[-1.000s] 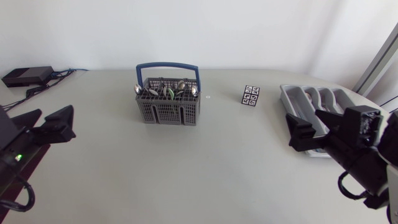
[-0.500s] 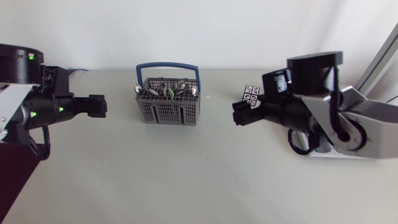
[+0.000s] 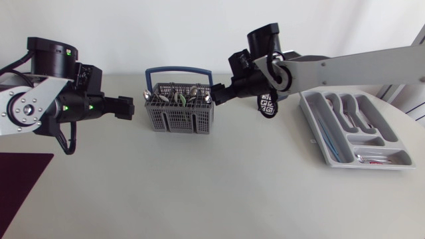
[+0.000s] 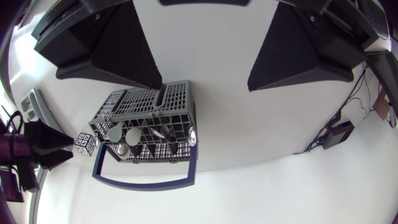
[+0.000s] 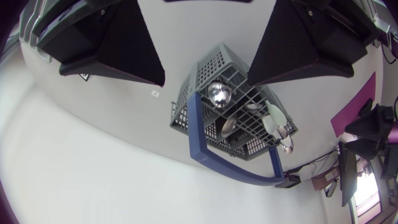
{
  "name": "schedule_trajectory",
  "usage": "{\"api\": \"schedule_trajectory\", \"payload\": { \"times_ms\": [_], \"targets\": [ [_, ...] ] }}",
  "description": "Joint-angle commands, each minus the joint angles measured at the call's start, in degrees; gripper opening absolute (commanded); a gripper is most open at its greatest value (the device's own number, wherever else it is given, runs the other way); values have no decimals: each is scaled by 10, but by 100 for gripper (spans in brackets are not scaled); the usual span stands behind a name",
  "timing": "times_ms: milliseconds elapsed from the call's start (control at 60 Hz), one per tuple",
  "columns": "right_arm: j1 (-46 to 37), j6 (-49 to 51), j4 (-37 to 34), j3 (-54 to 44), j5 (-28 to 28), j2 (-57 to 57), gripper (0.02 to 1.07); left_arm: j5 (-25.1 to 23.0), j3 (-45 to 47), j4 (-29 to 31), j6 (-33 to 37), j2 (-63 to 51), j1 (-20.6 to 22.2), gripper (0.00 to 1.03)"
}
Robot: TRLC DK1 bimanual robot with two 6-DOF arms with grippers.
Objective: Transfer all utensils from the basket to the drawer tray.
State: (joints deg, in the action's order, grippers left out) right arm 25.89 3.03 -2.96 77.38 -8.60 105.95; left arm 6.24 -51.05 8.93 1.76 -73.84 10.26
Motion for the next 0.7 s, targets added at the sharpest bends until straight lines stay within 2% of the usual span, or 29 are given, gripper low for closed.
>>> {"api": "schedule_trajectory", "payload": {
  "times_ms": [0,67,150,217,333,450,683],
  "targets": [
    [4,0,1,50,-1,56,90,-11,2,-6,8,-4,0,97],
    [4,0,2,76,0,81,85,-13,7,-7,9,4,1,96],
    [8,2,22,100,14,106,72,-22,16,-18,9,17,0,96],
    [13,5,32,118,25,123,58,-28,23,-23,10,27,0,96],
    [28,28,42,144,54,145,45,-33,33,-25,10,37,1,96],
    [34,39,59,160,72,161,28,-37,44,-32,12,46,2,96],
    [29,45,59,164,75,171,14,-39,46,-30,14,50,6,96]
  ]
}}
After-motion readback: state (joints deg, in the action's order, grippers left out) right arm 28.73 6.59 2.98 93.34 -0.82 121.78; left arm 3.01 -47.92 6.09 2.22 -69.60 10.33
